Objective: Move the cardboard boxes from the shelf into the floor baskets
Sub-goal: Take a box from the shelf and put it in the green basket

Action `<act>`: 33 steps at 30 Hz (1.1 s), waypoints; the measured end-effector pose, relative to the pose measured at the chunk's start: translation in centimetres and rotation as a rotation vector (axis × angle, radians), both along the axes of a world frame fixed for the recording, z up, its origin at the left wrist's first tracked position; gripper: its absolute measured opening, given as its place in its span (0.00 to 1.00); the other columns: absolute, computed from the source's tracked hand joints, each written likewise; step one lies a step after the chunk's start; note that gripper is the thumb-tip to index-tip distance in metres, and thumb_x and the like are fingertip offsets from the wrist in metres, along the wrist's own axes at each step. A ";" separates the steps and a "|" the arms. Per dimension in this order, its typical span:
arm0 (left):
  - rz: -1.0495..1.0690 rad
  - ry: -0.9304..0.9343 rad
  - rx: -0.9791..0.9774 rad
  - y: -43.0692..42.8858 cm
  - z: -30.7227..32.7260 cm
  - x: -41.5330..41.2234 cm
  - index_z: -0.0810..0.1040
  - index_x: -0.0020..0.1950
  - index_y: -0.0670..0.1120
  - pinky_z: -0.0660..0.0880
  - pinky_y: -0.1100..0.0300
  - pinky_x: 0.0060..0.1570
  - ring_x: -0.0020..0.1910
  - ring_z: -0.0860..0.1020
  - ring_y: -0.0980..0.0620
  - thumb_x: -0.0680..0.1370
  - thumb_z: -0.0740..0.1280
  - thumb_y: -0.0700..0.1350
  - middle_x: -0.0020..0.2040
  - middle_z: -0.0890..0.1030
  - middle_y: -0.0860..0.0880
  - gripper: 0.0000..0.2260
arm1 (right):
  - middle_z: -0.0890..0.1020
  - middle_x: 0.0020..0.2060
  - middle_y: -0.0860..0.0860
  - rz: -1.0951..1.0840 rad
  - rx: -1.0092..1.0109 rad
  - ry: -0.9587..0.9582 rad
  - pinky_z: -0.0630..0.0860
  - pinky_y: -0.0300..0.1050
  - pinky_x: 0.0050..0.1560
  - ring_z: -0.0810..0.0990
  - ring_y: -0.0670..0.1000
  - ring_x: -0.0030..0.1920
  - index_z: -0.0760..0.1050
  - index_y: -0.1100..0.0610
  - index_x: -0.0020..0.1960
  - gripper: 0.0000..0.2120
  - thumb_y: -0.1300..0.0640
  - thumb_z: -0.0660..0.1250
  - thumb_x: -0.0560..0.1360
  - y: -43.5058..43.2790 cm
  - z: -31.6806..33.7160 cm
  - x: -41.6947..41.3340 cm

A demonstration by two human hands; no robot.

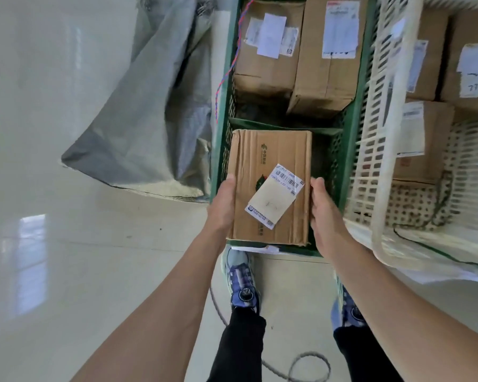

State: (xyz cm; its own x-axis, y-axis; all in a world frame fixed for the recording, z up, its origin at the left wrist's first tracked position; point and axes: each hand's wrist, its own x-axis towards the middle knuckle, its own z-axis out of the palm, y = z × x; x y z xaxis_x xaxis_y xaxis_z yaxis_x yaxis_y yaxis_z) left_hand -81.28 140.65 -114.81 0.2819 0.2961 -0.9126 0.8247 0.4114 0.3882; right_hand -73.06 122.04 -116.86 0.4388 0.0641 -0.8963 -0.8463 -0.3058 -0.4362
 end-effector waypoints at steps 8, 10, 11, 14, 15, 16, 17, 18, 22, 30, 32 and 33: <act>-0.079 0.105 0.177 -1.0 -5.2 2.2 0.58 0.89 0.54 0.54 0.33 0.83 0.86 0.59 0.42 0.82 0.55 0.71 0.88 0.62 0.48 0.39 | 0.81 0.58 0.34 -0.096 0.012 0.107 0.73 0.51 0.65 0.78 0.42 0.61 0.81 0.28 0.56 0.20 0.28 0.51 0.83 1.7 -6.3 -0.6; -0.110 0.079 0.235 -1.3 -6.4 2.4 0.56 0.89 0.51 0.54 0.33 0.83 0.87 0.58 0.42 0.85 0.55 0.67 0.89 0.58 0.48 0.36 | 0.85 0.46 0.30 -0.114 0.041 0.109 0.76 0.45 0.53 0.83 0.37 0.50 0.83 0.25 0.45 0.22 0.30 0.50 0.84 2.0 -7.9 -0.8; -0.102 0.060 0.251 -1.4 -6.8 2.5 0.57 0.89 0.50 0.54 0.34 0.84 0.87 0.58 0.43 0.83 0.56 0.68 0.89 0.58 0.48 0.38 | 0.85 0.41 0.29 -0.111 0.063 0.097 0.77 0.40 0.46 0.84 0.34 0.45 0.82 0.25 0.42 0.24 0.30 0.50 0.84 2.0 -8.5 -0.8; -0.108 0.064 0.282 -1.8 -7.4 2.9 0.64 0.86 0.44 0.55 0.35 0.83 0.86 0.59 0.41 0.76 0.54 0.68 0.87 0.62 0.45 0.44 | 0.86 0.48 0.30 -0.132 0.052 0.060 0.78 0.41 0.50 0.83 0.33 0.48 0.81 0.30 0.57 0.17 0.30 0.54 0.84 2.1 -10.1 -0.8; -0.124 0.062 0.297 -1.8 -7.7 2.8 0.67 0.83 0.41 0.56 0.35 0.82 0.84 0.60 0.39 0.76 0.53 0.67 0.86 0.63 0.43 0.42 | 0.86 0.56 0.33 -0.131 0.056 0.047 0.78 0.47 0.58 0.83 0.37 0.56 0.79 0.32 0.65 0.19 0.30 0.55 0.83 2.3 -10.4 -0.8; -0.145 0.054 0.311 -2.0 -7.9 2.7 0.68 0.81 0.39 0.55 0.36 0.82 0.84 0.60 0.39 0.78 0.54 0.66 0.85 0.64 0.42 0.40 | 0.83 0.65 0.37 -0.133 0.053 0.043 0.76 0.53 0.68 0.80 0.41 0.64 0.75 0.34 0.72 0.22 0.30 0.55 0.83 2.4 -10.9 -0.8; -0.161 0.044 0.327 -2.2 -8.2 2.6 0.68 0.81 0.40 0.53 0.38 0.83 0.85 0.58 0.40 0.82 0.55 0.64 0.86 0.62 0.42 0.37 | 0.79 0.71 0.40 -0.141 0.043 0.035 0.71 0.58 0.75 0.76 0.45 0.70 0.72 0.36 0.76 0.25 0.29 0.54 0.83 2.6 -11.0 -0.7; -0.170 0.034 0.348 -2.5 -8.4 2.3 0.67 0.83 0.42 0.50 0.41 0.84 0.86 0.55 0.42 0.85 0.56 0.62 0.88 0.59 0.44 0.33 | 0.78 0.72 0.40 -0.139 0.045 0.030 0.68 0.59 0.77 0.74 0.46 0.72 0.71 0.36 0.77 0.26 0.29 0.54 0.83 2.6 -11.2 -0.8; -0.174 0.006 0.431 -3.0 -9.1 1.2 0.60 0.88 0.49 0.48 0.47 0.83 0.88 0.50 0.47 0.88 0.58 0.57 0.90 0.54 0.48 0.29 | 0.84 0.45 0.27 -0.136 0.066 0.020 0.74 0.49 0.65 0.78 0.36 0.56 0.81 0.22 0.47 0.20 0.28 0.50 0.83 2.8 -12.3 -0.7; -0.206 -0.053 0.491 -3.7 -9.7 0.1 0.67 0.85 0.48 0.50 0.51 0.83 0.87 0.52 0.51 0.82 0.53 0.60 0.89 0.59 0.47 0.34 | 0.84 0.46 0.26 -0.134 0.102 -0.007 0.73 0.43 0.60 0.81 0.29 0.50 0.81 0.22 0.45 0.22 0.28 0.49 0.83 3.1 -12.8 -0.8; -0.247 -0.067 0.491 -3.7 -10.0 -0.4 0.67 0.86 0.48 0.50 0.56 0.80 0.86 0.52 0.52 0.83 0.52 0.60 0.88 0.60 0.47 0.33 | 0.81 0.67 0.34 -0.115 0.103 -0.002 0.70 0.48 0.70 0.77 0.35 0.63 0.77 0.27 0.66 0.22 0.27 0.50 0.82 3.4 -12.8 -0.8; -0.260 -0.066 0.476 -3.7 -10.3 -0.6 0.66 0.86 0.48 0.50 0.57 0.78 0.86 0.51 0.53 0.85 0.53 0.60 0.88 0.59 0.48 0.31 | 0.78 0.72 0.37 -0.125 0.087 0.006 0.66 0.51 0.73 0.75 0.40 0.67 0.74 0.31 0.72 0.25 0.26 0.51 0.82 3.5 -12.7 -0.7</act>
State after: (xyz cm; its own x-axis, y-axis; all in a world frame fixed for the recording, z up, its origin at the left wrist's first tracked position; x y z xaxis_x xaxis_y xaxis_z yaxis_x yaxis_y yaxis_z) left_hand -81.83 136.91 -125.11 0.4534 0.5847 -0.6727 0.8432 -0.0368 0.5363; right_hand -73.78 125.57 -129.60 0.4426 0.0867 -0.8925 -0.8783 -0.1588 -0.4510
